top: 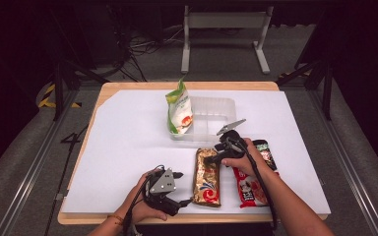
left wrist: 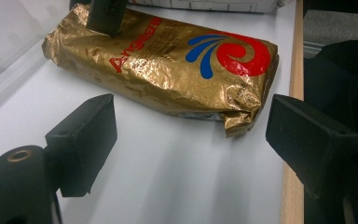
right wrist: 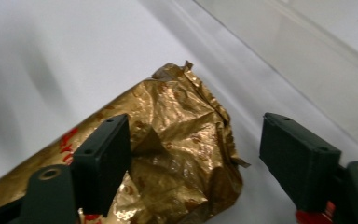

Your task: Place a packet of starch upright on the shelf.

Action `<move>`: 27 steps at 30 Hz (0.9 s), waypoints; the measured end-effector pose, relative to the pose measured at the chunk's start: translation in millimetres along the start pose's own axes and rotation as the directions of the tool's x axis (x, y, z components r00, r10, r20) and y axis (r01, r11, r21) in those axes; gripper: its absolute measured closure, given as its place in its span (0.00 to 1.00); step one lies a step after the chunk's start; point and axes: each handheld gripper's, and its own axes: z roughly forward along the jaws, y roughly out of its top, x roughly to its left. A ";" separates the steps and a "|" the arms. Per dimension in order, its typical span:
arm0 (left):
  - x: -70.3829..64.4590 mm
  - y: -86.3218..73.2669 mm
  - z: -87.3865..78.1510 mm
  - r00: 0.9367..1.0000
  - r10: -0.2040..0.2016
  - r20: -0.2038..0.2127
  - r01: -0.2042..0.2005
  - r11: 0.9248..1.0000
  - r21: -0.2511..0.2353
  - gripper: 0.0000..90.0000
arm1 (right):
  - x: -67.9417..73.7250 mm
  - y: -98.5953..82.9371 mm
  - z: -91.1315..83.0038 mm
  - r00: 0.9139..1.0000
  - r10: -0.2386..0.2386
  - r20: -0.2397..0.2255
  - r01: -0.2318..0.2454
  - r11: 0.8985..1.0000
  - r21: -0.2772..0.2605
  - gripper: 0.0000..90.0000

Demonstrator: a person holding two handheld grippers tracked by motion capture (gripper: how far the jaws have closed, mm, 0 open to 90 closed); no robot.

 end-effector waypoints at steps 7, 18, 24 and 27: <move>2.7 -1.3 -1.2 1.000 -0.003 -0.008 0.003 1.000 0.001 0.19 | -4.7 0.7 1.1 0.994 0.048 -0.097 -0.046 0.999 0.023 0.54; 12.4 -5.8 -9.7 0.999 -0.031 -0.043 0.031 1.000 -0.002 0.19 | -1.7 -0.3 -12.4 0.999 0.001 -0.044 -0.002 1.000 -0.022 0.92; 20.9 -12.3 -18.9 0.996 -0.054 -0.077 0.052 0.998 -0.033 0.18 | 7.9 0.2 -27.9 0.998 -0.034 -0.044 0.030 0.995 -0.090 0.94; 29.3 -18.9 -24.5 0.993 -0.070 -0.097 0.067 0.997 -0.042 0.18 | 12.9 -0.3 -38.7 0.998 -0.044 -0.050 0.037 0.990 -0.138 0.94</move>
